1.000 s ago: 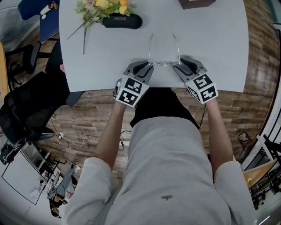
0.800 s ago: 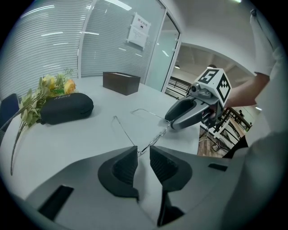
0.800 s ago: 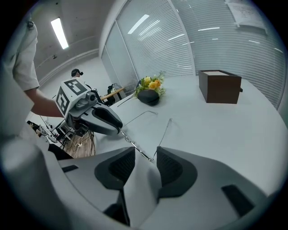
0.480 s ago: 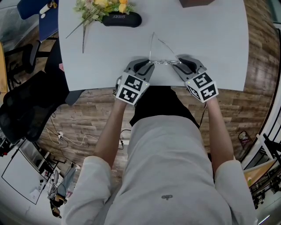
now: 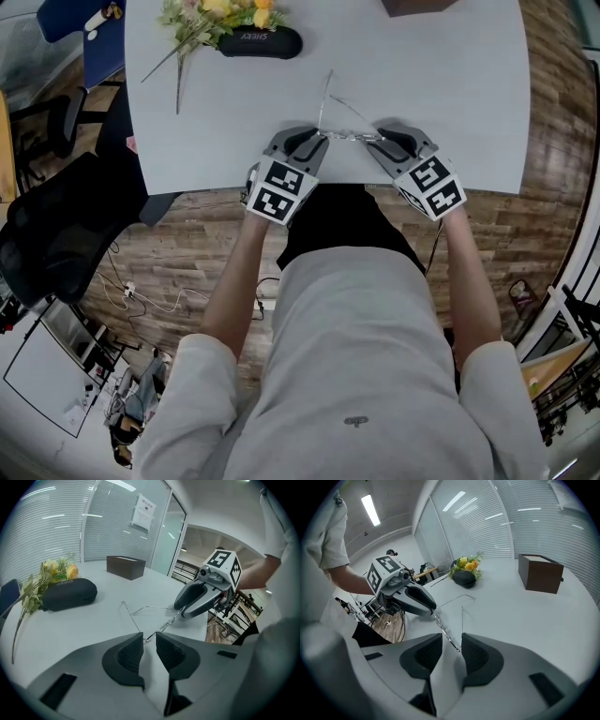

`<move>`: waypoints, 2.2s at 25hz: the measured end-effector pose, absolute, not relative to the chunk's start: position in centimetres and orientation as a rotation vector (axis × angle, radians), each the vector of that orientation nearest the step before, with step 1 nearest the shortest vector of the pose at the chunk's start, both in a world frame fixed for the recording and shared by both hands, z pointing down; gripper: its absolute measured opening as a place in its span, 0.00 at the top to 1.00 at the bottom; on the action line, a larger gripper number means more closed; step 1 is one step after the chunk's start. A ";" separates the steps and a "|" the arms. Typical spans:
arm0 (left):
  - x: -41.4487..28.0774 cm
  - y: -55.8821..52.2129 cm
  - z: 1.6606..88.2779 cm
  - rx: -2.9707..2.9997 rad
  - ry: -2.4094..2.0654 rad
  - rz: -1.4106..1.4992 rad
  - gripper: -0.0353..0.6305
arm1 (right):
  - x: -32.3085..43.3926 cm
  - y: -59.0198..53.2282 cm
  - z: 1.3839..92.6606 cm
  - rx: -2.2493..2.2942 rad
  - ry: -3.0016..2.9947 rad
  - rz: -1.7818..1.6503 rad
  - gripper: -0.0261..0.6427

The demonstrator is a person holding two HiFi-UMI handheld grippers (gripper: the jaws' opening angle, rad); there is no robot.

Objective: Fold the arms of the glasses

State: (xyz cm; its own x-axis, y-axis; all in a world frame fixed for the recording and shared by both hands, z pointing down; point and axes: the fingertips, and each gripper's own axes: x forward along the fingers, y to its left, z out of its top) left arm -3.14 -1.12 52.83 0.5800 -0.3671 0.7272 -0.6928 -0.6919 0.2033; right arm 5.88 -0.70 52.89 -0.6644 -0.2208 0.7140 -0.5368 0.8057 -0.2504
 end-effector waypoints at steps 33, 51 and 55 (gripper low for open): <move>-3.4 -0.9 52.9 2.341 -0.845 0.933 0.81 | 5.3 0.9 53.1 0.352 -2.231 0.296 0.89; -3.3 -1.5 53.2 2.435 -0.779 1.056 0.74 | 5.7 1.2 53.3 0.278 -2.208 0.194 0.92; -3.1 -2.1 53.3 2.464 -0.758 1.075 0.71 | 5.7 1.2 53.4 0.257 -2.201 0.175 0.92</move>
State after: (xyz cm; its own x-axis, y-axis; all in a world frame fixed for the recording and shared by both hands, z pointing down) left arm -3.09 -2.05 53.34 0.5697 -0.3330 0.7513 -0.5962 -0.7967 0.0990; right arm 5.72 1.22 53.42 -0.5853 -0.1212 0.8017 -0.2466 0.9685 -0.0336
